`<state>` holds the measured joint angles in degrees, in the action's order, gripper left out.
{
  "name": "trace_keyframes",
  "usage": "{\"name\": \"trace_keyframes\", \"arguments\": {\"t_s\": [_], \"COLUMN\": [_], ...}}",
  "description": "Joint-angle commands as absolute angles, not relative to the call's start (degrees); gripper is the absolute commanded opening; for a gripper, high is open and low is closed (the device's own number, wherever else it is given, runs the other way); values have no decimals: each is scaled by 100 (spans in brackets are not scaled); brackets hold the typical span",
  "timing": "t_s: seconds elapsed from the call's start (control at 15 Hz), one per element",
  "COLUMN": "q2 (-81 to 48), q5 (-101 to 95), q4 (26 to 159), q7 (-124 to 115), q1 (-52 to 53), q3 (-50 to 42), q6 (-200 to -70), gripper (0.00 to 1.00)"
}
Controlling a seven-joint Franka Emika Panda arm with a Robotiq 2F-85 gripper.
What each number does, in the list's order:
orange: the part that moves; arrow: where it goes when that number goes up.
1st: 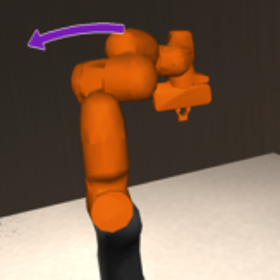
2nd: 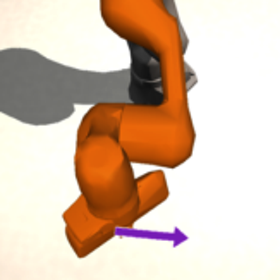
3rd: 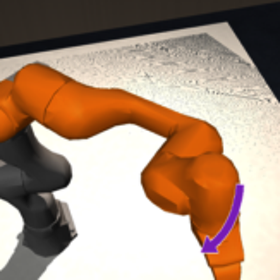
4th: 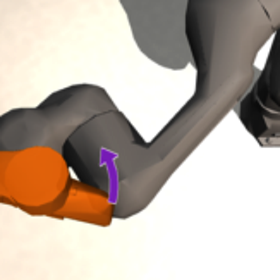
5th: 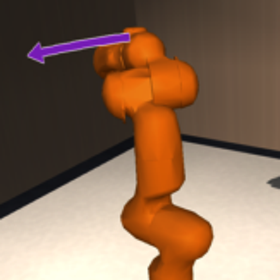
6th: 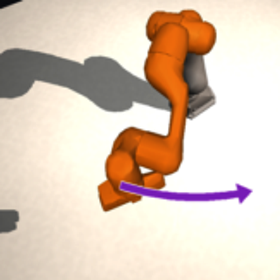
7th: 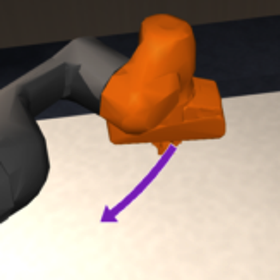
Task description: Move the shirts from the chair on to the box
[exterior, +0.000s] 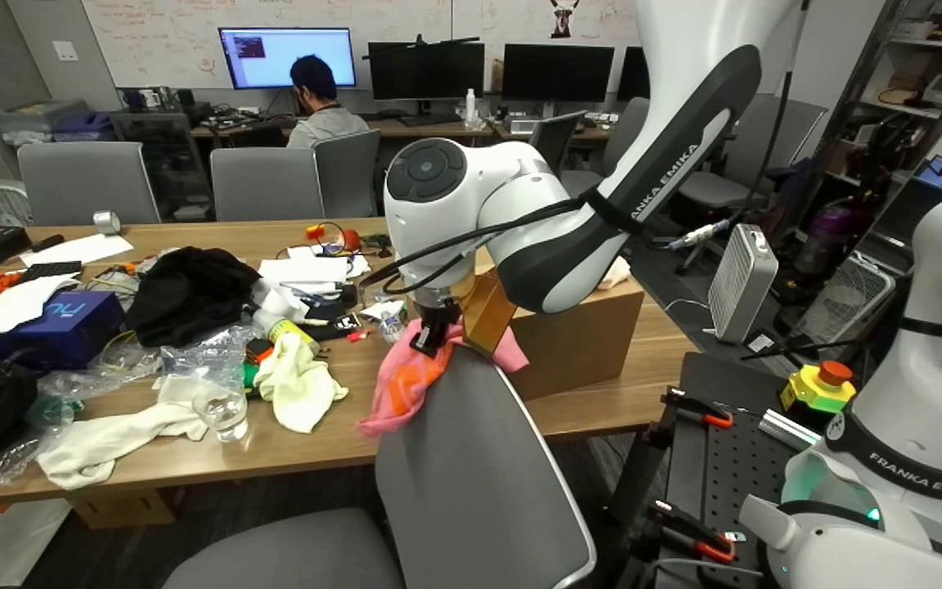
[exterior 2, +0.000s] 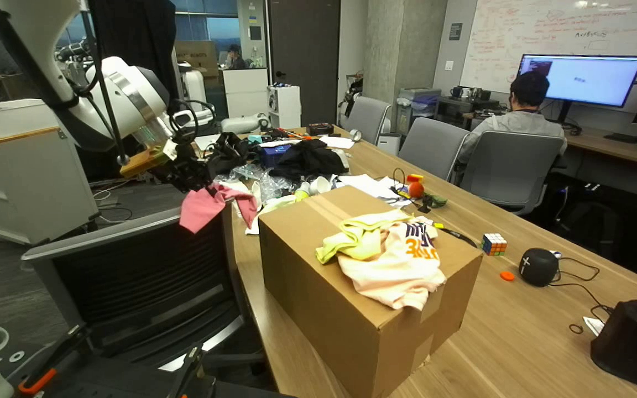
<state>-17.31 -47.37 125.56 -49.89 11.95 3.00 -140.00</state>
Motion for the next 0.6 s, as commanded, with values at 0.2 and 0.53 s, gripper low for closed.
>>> {"name": "trace_keyframes", "arguments": {"t_s": [0.2, 0.53], "q2": [-1465, -828], "q5": [-4858, -4770], "q4": [12545, 12530], "q7": [-5104, -5000], "q1": [1244, 1205], "q3": [258, 358], "q6": [-13961, -13920], "gripper": [4, 4]}}
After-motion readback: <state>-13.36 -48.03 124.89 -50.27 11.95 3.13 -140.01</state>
